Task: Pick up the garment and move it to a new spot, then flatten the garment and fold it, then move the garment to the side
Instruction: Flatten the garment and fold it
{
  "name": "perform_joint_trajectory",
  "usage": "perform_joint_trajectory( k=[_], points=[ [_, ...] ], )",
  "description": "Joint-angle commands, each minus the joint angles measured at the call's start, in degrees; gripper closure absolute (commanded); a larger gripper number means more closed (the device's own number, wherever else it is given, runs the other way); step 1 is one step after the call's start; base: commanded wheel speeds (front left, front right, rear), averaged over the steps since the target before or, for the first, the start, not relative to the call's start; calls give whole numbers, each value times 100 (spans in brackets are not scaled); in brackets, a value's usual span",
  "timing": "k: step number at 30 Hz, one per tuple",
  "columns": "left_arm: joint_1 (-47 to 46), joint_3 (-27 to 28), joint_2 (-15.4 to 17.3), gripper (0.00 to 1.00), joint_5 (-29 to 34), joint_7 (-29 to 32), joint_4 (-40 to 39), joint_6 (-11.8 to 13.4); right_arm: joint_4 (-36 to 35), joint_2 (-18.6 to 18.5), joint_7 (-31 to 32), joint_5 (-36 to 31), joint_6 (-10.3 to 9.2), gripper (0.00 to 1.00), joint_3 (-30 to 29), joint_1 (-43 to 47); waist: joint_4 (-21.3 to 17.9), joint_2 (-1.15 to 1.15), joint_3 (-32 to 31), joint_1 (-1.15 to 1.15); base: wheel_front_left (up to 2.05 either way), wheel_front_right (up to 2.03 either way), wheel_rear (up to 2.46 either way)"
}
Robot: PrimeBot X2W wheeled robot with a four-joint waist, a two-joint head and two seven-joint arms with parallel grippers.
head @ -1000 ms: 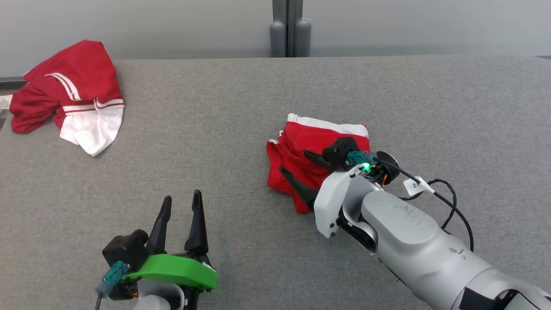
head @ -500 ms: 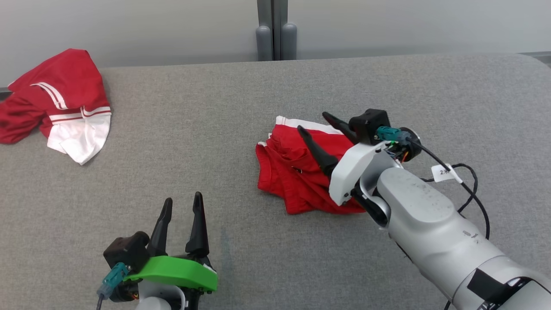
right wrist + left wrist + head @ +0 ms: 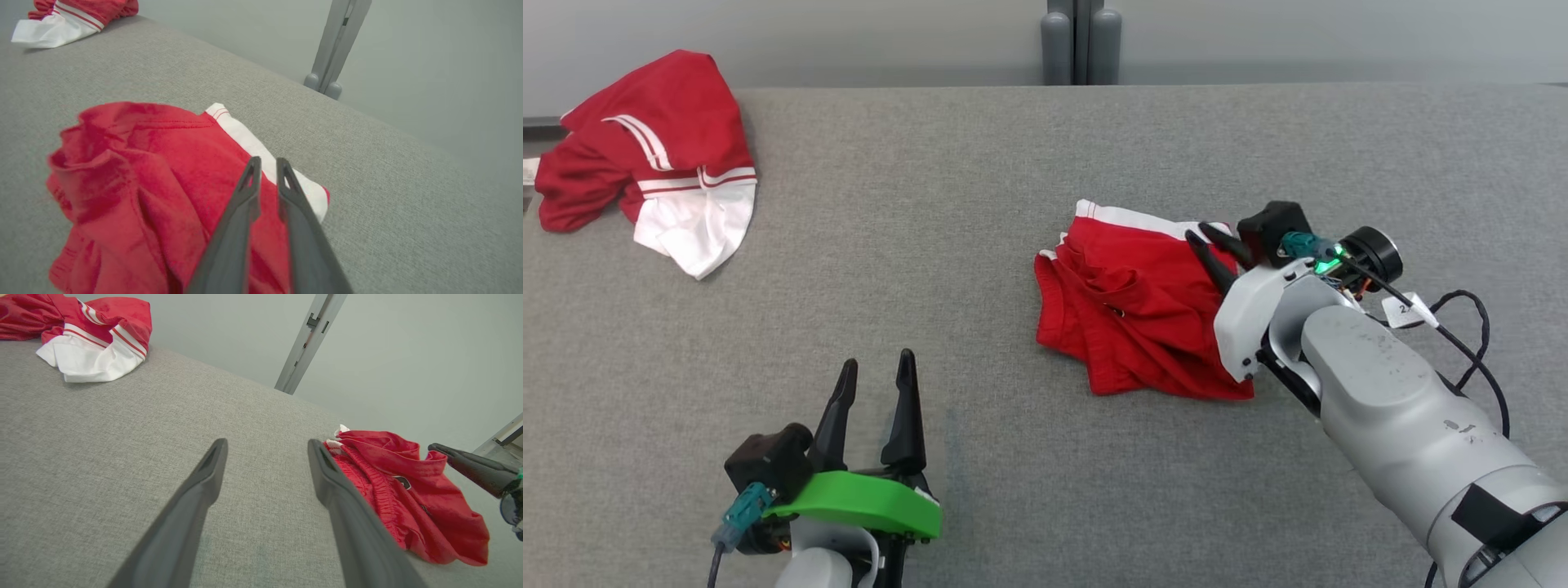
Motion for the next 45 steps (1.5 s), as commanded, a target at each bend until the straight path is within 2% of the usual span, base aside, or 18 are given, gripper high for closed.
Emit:
perform_joint_trajectory(
  k=[1, 7, 15, 19, 26, 33, 34, 36, 37, 38, 39, 40, 45],
  points=[
    [-97, 9, 18, 0, 5, 0, 10, -20, 42, -42, 70, 70, -8, 100, 178, 21, 120, 0, 101, 0, 0, 0, 0],
    [-139, 48, 18, 0, -6, 0, 9, -8, -156, -154, 171, 458, -8, 100, 915, 173, 186, 0, 155, 0, 0, 0, 0],
    [-137, 85, 18, 0, -5, 0, -34, 19, -854, -51, 232, 1123, -8, 100, 2086, 324, 70, 0, 168, 0, 0, 0, 0],
    [-192, 52, 18, 0, -1, 0, -39, 11, -905, -29, 236, 1471, -8, 100, 2587, 268, 68, 0, 220, 0, 0, 0, 0],
    [-199, 119, 19, 0, 16, 0, -11, -5, -595, 75, 131, 1776, -8, 100, 2995, 161, 154, 0, 277, 0, 0, 0, 0],
    [-133, 184, 18, 0, 12, -1, -1, 23, -510, 180, -64, 1779, -8, 100, 3185, 53, 102, 0, 178, 0, 0, 0, 0],
    [-110, 187, 18, 0, 21, 0, -4, 20, -525, 190, -72, 1753, -8, 97, 3185, 37, 75, 0, 149, 0, 0, 0, 0],
    [-81, 191, 18, 0, 38, 0, 7, 6, -569, 210, -106, 1707, -8, 73, 3142, 33, 18, 0, 87, 0, 0, 0, 0],
    [-70, 192, 18, 0, 50, -1, 18, -6, -605, 224, -106, 1689, -8, 67, 3102, 33, -11, 0, 55, 0, 0, 0, 0],
    [-60, 191, 18, 0, 63, 0, 23, -21, -705, 239, -109, 1661, -8, 54, 2990, 26, -46, 0, 21, 0, 0, 0, 0],
    [-55, 192, 18, 0, 75, -1, 24, -33, -790, 242, -110, 1609, -8, 31, 2885, 37, -78, 0, -7, 0, 0, 0, 0],
    [-55, 193, 19, 0, 93, 0, 32, -50, -893, 224, -108, 1539, -8, 0, 2734, 69, -114, 0, -39, 0, 0, 0, 0],
    [-114, 219, 18, 0, 252, 0, 83, -130, -1283, 128, -110, 1038, -8, 0, 1709, 380, -276, 0, -209, 0, 0, 0, 0]
  ],
)
